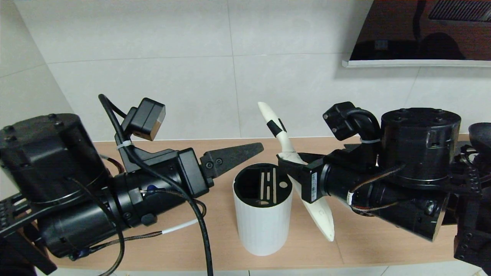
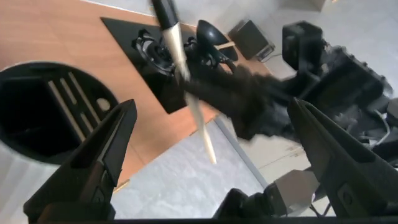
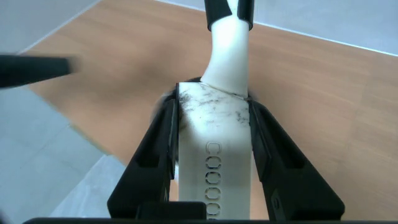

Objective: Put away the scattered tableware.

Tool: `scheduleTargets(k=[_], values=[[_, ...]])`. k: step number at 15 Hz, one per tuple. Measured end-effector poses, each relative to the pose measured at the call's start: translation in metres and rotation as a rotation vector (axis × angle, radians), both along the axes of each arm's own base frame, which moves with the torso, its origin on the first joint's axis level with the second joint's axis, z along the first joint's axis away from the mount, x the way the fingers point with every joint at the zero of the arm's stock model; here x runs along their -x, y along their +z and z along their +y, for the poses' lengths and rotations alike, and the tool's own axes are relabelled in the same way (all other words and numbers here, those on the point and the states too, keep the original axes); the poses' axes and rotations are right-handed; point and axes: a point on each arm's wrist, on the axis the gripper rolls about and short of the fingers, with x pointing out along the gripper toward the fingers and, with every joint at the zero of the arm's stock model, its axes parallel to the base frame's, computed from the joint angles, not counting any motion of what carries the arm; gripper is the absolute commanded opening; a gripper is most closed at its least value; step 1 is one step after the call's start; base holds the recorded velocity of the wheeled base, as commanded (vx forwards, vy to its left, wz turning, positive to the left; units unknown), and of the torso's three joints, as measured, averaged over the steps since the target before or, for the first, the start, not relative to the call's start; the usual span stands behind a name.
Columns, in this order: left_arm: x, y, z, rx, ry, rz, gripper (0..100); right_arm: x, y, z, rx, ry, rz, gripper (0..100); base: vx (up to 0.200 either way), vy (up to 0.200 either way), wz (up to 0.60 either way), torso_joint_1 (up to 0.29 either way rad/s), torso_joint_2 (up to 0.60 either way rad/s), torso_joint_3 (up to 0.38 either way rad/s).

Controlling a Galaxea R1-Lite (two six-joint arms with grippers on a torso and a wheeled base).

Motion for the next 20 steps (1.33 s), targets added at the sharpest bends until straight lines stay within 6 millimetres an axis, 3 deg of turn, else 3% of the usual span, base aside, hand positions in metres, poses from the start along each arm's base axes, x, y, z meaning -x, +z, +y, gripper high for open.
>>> scheduleTargets(k=[8,13,20], values=[[-0.009,-0.012,-0.022,0.0,0.014,-0.027,100,0.012,0.003,0.007,-0.023,0.042,0.003,0,0.0,0.0,0.0,0.0,0.0,0.0],[-0.021,-0.026,-0.031,-0.057,0.122,-0.149,100,0.018,-0.001,0.01,-0.012,0.087,0.019,0,0.0,0.0,0.0,0.0,0.0,0.0],[-0.03,-0.038,-0.038,-0.051,0.134,-0.152,100,0.031,-0.008,0.013,0.008,0.169,0.041,0,0.0,0.0,0.0,0.0,0.0,0.0]])
